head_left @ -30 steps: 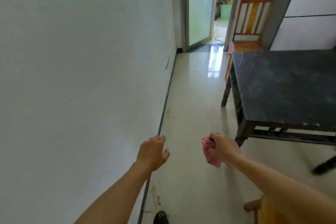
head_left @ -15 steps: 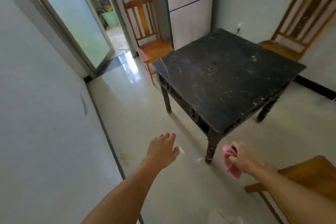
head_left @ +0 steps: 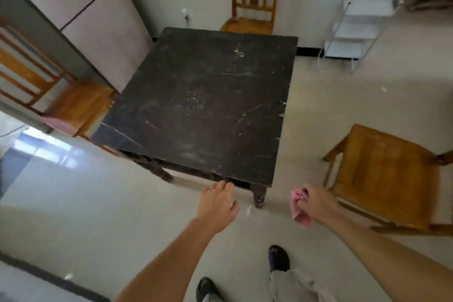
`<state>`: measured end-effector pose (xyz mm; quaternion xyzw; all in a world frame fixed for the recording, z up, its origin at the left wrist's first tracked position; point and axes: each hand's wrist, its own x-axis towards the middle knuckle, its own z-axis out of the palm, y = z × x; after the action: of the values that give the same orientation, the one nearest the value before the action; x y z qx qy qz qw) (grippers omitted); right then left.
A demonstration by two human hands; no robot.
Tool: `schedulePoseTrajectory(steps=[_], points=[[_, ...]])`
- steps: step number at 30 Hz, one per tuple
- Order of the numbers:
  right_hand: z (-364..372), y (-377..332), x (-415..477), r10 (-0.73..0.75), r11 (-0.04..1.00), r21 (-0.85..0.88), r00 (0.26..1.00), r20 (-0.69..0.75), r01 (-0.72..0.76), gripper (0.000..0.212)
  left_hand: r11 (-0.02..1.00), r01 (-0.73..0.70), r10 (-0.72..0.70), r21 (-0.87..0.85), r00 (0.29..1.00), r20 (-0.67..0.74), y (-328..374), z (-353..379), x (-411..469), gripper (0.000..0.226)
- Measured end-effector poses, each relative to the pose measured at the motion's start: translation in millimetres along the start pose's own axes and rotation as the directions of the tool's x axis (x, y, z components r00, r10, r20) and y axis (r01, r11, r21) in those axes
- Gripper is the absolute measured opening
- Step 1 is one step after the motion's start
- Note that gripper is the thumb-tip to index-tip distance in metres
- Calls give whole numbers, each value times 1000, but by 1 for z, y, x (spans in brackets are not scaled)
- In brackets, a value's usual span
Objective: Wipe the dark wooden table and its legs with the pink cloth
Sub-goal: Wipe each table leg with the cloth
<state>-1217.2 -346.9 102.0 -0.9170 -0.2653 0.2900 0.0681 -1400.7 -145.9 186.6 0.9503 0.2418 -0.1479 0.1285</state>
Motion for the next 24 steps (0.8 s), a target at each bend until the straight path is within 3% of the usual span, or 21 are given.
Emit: schedulePoseTrajectory(steps=[6,9,14,17,20,22,24], points=[[56,-13,-8,264,920,319,962,-72,-228,19,919,-343,336,196,939,66,-36,18,68,40],[100,-30,-17,407,859,364,911,-62,-359,17,860,-448,446,242,892,67,-51,40,82,45],[151,-55,-1,473,817,420,876,-94,-396,11,820,-498,523,283,852,-17,-79,72,118,57],[173,-55,31,460,800,500,874,-154,-333,27,806,-495,569,324,800,-193,-82,96,143,66],[199,-47,73,402,825,514,883,-243,-235,45,771,-520,636,368,658,-402,-85,121,160,65],[224,-42,95,340,879,446,880,-330,-172,43,729,-545,681,416,507,-529,-90,135,167,60],[251,-39,114,262,912,407,822,-505,-40,33,693,-534,702,484,345,-623,-94,144,174,54]])
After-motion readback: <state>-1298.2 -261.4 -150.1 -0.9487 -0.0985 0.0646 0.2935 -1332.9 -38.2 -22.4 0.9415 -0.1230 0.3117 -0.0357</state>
